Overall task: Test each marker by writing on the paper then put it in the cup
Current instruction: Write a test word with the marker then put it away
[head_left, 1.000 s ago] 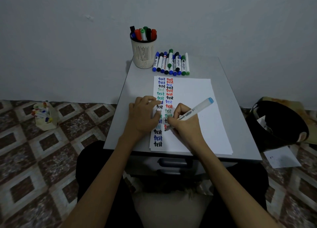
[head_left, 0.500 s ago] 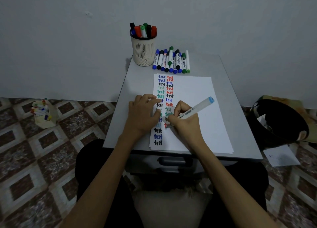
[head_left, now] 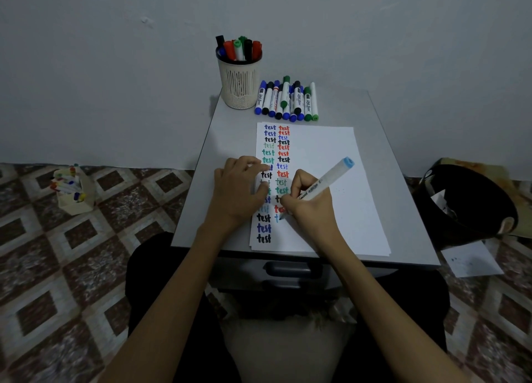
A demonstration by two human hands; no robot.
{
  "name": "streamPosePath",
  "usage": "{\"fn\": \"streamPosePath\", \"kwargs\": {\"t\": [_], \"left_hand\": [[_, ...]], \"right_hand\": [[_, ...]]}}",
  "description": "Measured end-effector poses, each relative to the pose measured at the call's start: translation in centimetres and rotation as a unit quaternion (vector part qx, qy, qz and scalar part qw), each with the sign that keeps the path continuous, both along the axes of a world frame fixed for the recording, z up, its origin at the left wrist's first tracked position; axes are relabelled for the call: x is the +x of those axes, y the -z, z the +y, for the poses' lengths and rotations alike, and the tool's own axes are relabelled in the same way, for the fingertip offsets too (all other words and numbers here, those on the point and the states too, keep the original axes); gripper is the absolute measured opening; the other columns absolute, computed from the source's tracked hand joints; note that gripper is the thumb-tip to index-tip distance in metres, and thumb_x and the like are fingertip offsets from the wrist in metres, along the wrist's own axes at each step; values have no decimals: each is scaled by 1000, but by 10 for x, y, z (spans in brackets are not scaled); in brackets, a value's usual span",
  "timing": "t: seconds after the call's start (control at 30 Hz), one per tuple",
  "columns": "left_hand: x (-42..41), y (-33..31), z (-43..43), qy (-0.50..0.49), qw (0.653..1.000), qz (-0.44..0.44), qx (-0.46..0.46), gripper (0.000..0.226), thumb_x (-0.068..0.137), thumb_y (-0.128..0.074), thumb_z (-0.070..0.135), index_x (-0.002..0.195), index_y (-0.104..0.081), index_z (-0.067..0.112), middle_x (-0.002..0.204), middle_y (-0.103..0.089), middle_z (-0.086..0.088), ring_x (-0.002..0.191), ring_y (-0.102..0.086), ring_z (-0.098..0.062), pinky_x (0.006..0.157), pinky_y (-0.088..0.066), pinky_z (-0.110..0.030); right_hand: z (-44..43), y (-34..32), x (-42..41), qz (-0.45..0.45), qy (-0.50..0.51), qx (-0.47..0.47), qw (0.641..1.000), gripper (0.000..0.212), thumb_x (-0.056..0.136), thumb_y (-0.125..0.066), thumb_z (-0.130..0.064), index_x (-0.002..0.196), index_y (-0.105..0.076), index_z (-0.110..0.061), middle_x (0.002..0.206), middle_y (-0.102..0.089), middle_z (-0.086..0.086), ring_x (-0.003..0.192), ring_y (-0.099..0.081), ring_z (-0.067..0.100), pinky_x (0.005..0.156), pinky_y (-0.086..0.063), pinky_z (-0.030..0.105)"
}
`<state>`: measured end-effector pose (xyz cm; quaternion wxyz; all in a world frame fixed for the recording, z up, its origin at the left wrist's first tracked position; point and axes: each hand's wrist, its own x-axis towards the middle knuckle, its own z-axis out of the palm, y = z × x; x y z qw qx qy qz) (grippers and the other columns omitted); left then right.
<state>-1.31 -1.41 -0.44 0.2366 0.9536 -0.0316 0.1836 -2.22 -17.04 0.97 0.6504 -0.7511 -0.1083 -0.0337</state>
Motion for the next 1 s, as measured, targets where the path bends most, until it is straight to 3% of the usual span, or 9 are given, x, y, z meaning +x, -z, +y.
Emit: {"fn": "streamPosePath", "kwargs": {"t": [0.07,0.17,0.3,0.5,0.77,0.93,1.0], "left_hand": [[0,0,0,1,1000,1,2,42,79,-47,36,116,-60,22,122,-54,1,110,-44,-20,82,-26,-30],[1,1,1,-1,1000,-1,5,42,78,-47,36,116,-61,22,122,-54,0,110,-45,-20,81,-26,-31],[1,0,0,-3,1000,-1,4,43,78,-47,36,116,-61,22,121,-55,0,109,-45,-21,81,-26,-30],[1,1,1,-3,1000,-3,7,42,78,-48,36,115,-61,23,120,-55,2,108,-45,-20,80,-25,-30],[1,-1,0,-2,1000,1,4,42,78,-48,36,115,-61,22,121,-55,0,110,-46,-21,82,-27,-31],[1,0,0,-4,1000,3,11,44,77,-47,37,116,-61,22,122,-54,0,111,-45,-21,82,-25,-30],[1,0,0,-4,1000,4,10,44,78,-46,37,116,-60,22,122,-54,0,110,-45,-21,82,-26,-30]], "right_hand": [[0,-1,-1,-4,3,-2,1000,24,69,-59,-4,60,-40,-16,66,-51,22,69,-57,33,65,-56,36],[0,-1,-2,-4,-1,2,1000,24,70,-59,-5,60,-41,-16,68,-53,23,75,-60,35,70,-58,42],[-1,2,2,3,-8,-2,1000,25,68,-61,-3,59,-41,-14,69,-50,30,76,-54,50,68,-56,56],[-2,2,1,10,8,28,1000,24,71,-60,-2,63,-40,-11,75,-53,35,82,-56,54,68,-53,63],[-2,-1,0,10,-4,16,1000,26,67,-59,-1,59,-38,-12,64,-48,27,71,-54,47,62,-54,42],[-2,3,0,13,12,29,999,25,70,-61,0,61,-38,-7,70,-50,33,79,-57,54,67,-52,63],[-1,2,-1,12,14,20,1000,25,70,-59,-1,62,-36,-8,71,-51,33,81,-57,53,68,-55,61]]}}
